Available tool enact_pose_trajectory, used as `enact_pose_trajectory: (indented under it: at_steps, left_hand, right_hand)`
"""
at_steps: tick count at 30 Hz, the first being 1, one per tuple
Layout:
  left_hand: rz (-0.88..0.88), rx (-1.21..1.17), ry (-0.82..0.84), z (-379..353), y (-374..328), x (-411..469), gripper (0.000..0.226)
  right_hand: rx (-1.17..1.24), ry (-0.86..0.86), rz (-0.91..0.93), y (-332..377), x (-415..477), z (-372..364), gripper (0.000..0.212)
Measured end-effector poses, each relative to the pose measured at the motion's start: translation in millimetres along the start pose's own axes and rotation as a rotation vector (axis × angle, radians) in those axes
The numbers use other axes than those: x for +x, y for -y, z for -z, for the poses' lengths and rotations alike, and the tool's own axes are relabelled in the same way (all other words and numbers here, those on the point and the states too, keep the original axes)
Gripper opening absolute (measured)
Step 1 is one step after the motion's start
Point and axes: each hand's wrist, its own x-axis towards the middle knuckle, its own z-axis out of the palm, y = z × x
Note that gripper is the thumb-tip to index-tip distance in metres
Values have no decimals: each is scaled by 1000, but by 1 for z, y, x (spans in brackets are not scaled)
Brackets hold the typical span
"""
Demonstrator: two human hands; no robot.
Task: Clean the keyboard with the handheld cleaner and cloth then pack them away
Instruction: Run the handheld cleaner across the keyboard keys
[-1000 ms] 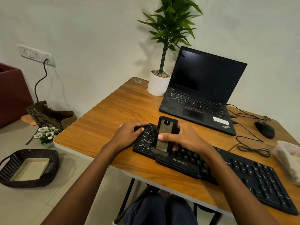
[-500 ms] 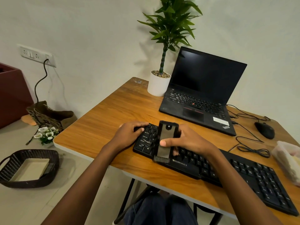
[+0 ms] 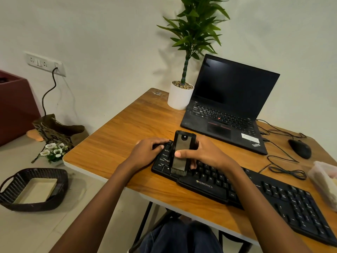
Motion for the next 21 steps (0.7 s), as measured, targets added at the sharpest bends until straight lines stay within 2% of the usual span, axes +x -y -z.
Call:
enact_pose_trajectory:
  at_steps: [4, 8, 13, 17, 21]
  left_hand:
    - [0, 5, 11, 0, 3, 0, 32]
    - [4, 9, 6, 0, 3, 1, 32]
    - [-16, 14, 11, 0, 2, -1, 33]
    - [-12, 10, 14, 1, 3, 0, 32]
    - [1, -25, 18, 2, 0, -2, 32]
  right_hand:
    - [-35, -124, 14, -4, 4, 4, 14]
    - [41, 25, -22, -5, 2, 5, 17]
    - [-69, -139, 5, -6, 11, 3, 15]
    - [-110, -174, 73, -8, 18, -14, 17]
    - [-108, -134, 40, -5, 17, -3, 19]
